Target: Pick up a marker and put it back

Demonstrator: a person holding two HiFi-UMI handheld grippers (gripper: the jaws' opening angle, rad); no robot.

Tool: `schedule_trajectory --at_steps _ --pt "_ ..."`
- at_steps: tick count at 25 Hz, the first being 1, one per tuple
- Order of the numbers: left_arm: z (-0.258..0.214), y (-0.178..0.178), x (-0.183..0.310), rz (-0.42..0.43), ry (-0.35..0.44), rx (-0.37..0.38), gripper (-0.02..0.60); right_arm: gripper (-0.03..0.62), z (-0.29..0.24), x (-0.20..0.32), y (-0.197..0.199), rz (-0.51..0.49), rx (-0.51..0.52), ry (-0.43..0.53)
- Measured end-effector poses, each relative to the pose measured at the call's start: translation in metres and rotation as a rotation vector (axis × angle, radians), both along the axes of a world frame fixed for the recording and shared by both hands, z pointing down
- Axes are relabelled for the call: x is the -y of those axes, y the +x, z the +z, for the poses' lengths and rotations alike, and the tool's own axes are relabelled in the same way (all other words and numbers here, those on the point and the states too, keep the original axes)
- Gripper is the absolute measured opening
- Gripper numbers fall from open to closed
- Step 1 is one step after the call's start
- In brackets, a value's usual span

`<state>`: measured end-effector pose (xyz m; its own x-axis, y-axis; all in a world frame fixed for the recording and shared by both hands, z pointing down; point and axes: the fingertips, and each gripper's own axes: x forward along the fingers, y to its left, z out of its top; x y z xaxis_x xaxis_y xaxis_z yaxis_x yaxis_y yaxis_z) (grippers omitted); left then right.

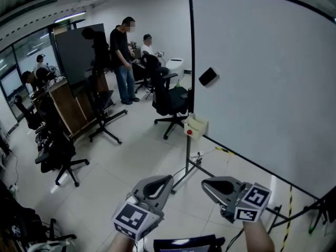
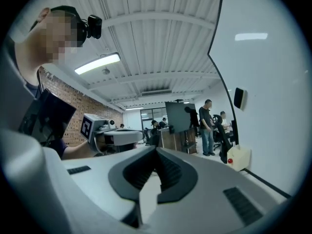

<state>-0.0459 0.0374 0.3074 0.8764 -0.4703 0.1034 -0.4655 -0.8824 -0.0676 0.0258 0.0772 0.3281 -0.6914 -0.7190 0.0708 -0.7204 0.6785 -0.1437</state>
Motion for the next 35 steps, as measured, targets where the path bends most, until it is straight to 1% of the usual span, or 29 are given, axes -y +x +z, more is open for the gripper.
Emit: schedule_trajectory --at_steps 4,8,13,18,22,28,31,35 --pt "0.000 0.020 0.017 -0.036 0.010 0.028 0.002 0.014 -0.005 0.022 0.024 -0.033 0.017 0.019" --pt "-0.003 0.028 0.029 -0.058 0.022 0.041 0.002 0.014 -0.011 0.035 0.033 -0.067 0.035 0.042" --pt "0.000 0.037 0.043 -0.053 0.021 0.041 0.002 0.014 -0.006 0.046 0.033 -0.078 0.031 0.041" --pt "0.008 0.041 0.070 -0.034 0.009 0.022 0.002 0.014 0.001 0.070 0.037 -0.058 0.012 0.025" --pt "0.013 0.037 0.105 -0.026 0.002 0.008 0.002 0.014 0.008 0.107 0.035 -0.021 -0.031 0.025" --pt "0.021 0.025 0.180 -0.008 -0.001 0.007 0.002 0.014 0.013 0.180 0.022 0.007 -0.071 0.030" --pt "0.024 0.025 0.214 0.025 -0.002 0.012 0.002 0.014 0.014 0.213 0.016 0.037 -0.099 0.038" --pt "0.023 0.025 0.249 0.074 0.001 0.005 0.002 0.014 0.014 0.243 0.012 0.085 -0.114 0.049"
